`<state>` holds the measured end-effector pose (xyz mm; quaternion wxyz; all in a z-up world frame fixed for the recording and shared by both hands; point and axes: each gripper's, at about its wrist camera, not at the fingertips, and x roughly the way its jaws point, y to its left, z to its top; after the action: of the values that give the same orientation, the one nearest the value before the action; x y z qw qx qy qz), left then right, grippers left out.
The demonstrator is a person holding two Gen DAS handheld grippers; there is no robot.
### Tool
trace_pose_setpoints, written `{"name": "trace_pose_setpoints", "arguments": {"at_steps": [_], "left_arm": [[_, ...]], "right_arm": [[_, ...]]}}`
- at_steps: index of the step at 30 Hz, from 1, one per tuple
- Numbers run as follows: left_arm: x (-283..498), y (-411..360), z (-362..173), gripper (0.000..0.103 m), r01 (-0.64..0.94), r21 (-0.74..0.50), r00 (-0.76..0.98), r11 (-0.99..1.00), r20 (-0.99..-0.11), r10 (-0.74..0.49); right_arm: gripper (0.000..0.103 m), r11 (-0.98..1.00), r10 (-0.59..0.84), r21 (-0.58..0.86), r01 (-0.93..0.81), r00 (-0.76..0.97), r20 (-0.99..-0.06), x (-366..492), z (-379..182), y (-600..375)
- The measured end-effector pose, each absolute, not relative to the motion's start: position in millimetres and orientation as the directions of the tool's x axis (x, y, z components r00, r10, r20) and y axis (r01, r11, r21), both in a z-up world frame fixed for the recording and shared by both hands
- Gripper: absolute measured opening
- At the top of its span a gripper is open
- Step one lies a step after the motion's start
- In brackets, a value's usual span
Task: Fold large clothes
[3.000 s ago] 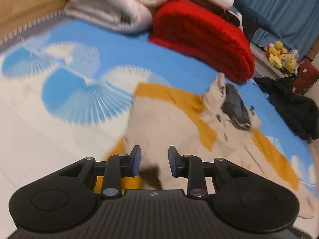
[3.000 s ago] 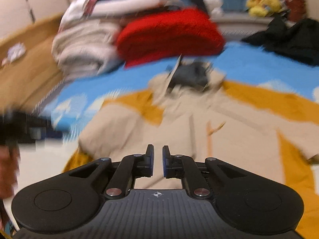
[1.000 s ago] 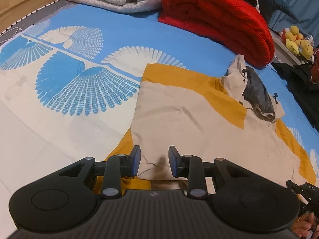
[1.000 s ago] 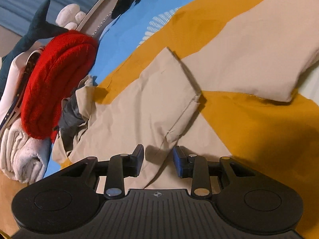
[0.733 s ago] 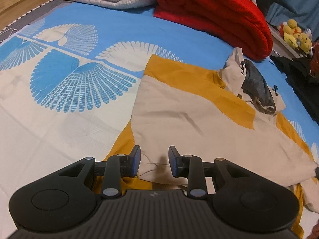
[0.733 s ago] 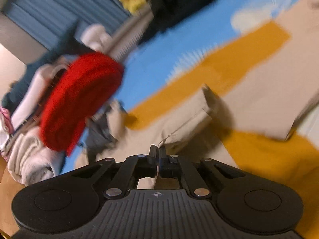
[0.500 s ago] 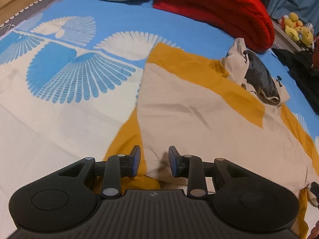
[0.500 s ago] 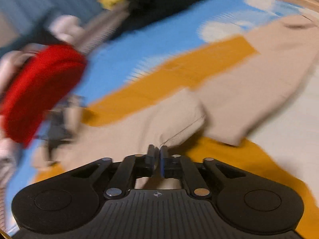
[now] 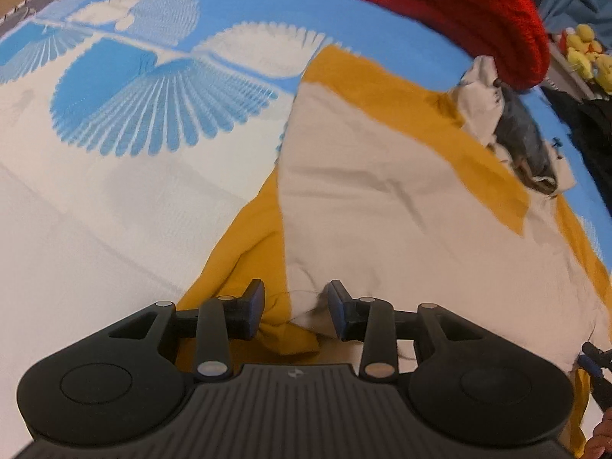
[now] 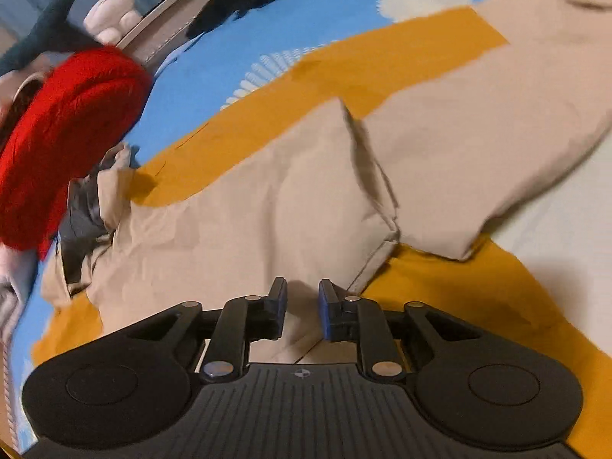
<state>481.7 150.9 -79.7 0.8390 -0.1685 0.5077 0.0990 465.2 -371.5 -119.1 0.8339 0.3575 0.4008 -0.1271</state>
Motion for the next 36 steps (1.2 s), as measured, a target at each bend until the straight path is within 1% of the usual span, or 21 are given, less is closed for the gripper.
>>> {"name": "trace_pose_setpoints", "arguments": {"at_steps": [2, 4, 6, 8, 10, 14, 19, 26, 30, 33, 36], "left_arm": [[482, 145, -75, 0.04, -0.305, -0.182, 0.486, 0.935, -0.874, -0.011], [482, 140, -80, 0.04, -0.284, -0.168, 0.474, 0.944, -0.88, -0.014], [483, 137, -89, 0.04, -0.284, -0.143, 0.437, 0.948, -0.9, -0.005], [482, 139, -91, 0.04, -0.303, -0.143, 0.427, 0.942, -0.904, 0.0], [480, 139, -81, 0.04, -0.305, -0.159, 0.454, 0.939, -0.891, -0.003], [477, 126, -61, 0.042, -0.246, -0.128, 0.508, 0.961, -0.861, 0.015], [473, 109, -50, 0.043, -0.199, -0.12, 0.524, 0.973, -0.852, 0.002], [461, 94, -39, 0.043, -0.149, -0.118, 0.545, 0.982, -0.838, -0.018], [457, 88, -40, 0.043, -0.125, -0.098, 0.543, 0.987, -0.84, -0.015], [457, 85, -42, 0.043, -0.121, -0.095, 0.539, 0.988, -0.842, -0.015], [458, 80, -43, 0.042, -0.111, -0.103, 0.537, 0.988, -0.843, -0.027]], "right_arm": [[0.021, 0.729, 0.067, 0.49, 0.479, 0.662, -0.747, 465, -107, -368], [0.025, 0.76, 0.054, 0.475, 0.443, 0.686, -0.726, 464, -100, -364], [0.025, 0.758, 0.061, 0.474, 0.448, 0.675, -0.735, 467, -101, -368], [0.024, 0.733, 0.062, 0.48, 0.483, 0.654, -0.754, 467, -106, -375], [0.025, 0.725, 0.069, 0.494, 0.48, 0.664, -0.745, 463, -104, -377], [0.025, 0.775, -0.002, 0.442, 0.452, 0.701, -0.713, 455, -84, -383], [0.025, 0.765, -0.046, 0.448, 0.463, 0.733, -0.679, 442, -67, -411], [0.025, 0.734, -0.125, 0.463, 0.497, 0.769, -0.627, 413, -47, -474], [0.025, 0.679, -0.194, 0.488, 0.548, 0.775, -0.601, 387, -49, -530], [0.025, 0.621, -0.218, 0.513, 0.592, 0.76, -0.613, 369, -61, -573], [0.028, 0.545, -0.254, 0.524, 0.655, 0.724, -0.641, 352, -79, -613]]}}
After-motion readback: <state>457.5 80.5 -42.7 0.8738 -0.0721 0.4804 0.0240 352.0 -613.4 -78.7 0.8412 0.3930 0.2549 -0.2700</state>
